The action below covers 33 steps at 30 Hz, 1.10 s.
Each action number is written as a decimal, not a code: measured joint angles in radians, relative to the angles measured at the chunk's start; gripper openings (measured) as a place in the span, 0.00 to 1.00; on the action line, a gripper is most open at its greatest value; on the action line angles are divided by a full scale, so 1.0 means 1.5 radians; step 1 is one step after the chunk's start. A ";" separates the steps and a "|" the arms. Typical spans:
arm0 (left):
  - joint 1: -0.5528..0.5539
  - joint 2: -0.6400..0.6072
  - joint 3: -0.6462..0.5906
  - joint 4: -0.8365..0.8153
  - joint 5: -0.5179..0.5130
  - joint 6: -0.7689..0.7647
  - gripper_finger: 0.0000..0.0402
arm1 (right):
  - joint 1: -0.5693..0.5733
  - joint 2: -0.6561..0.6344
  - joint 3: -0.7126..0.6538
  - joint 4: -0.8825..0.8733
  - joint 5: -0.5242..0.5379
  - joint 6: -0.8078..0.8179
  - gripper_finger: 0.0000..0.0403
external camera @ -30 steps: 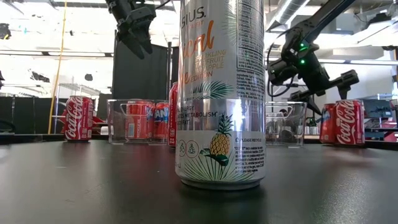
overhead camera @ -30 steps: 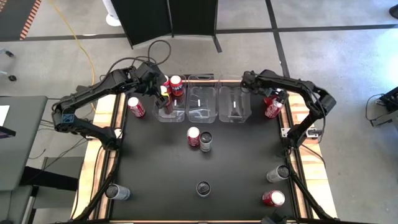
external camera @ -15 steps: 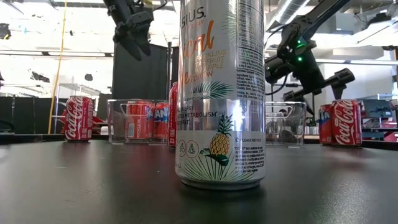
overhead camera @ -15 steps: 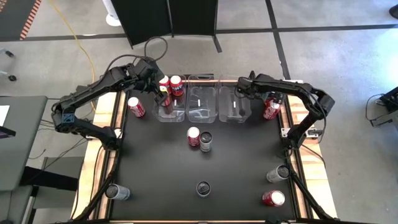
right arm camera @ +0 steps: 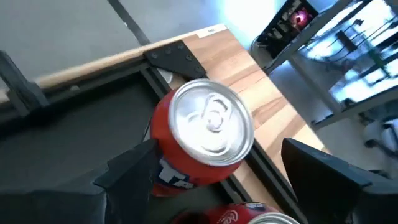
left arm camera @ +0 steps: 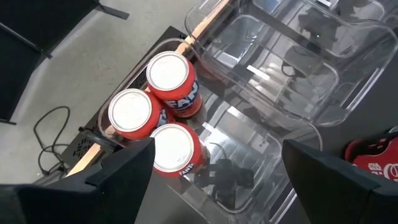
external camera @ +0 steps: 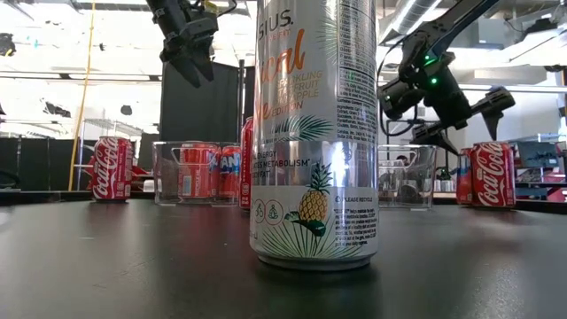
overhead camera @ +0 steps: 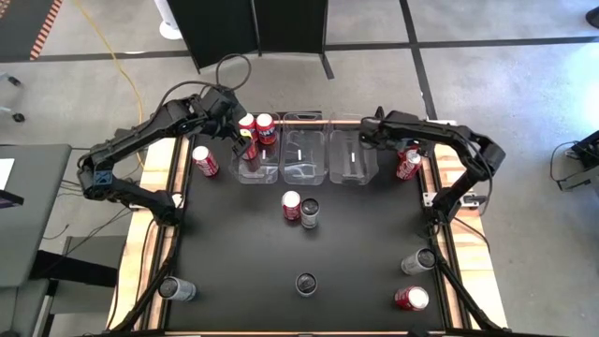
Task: Sort soda cans
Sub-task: Put the red soda can into the left transparent bin
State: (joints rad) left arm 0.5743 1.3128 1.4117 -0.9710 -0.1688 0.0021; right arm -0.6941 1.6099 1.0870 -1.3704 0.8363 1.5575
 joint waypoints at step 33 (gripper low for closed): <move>0.017 0.000 0.000 -0.054 0.000 0.002 0.86 | -0.009 -0.095 -0.022 0.040 -0.007 0.002 0.88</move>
State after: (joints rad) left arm 0.5999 1.3132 1.4117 -1.0518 -0.1688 0.0051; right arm -0.7070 1.4675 1.0538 -1.3108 0.8259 1.5609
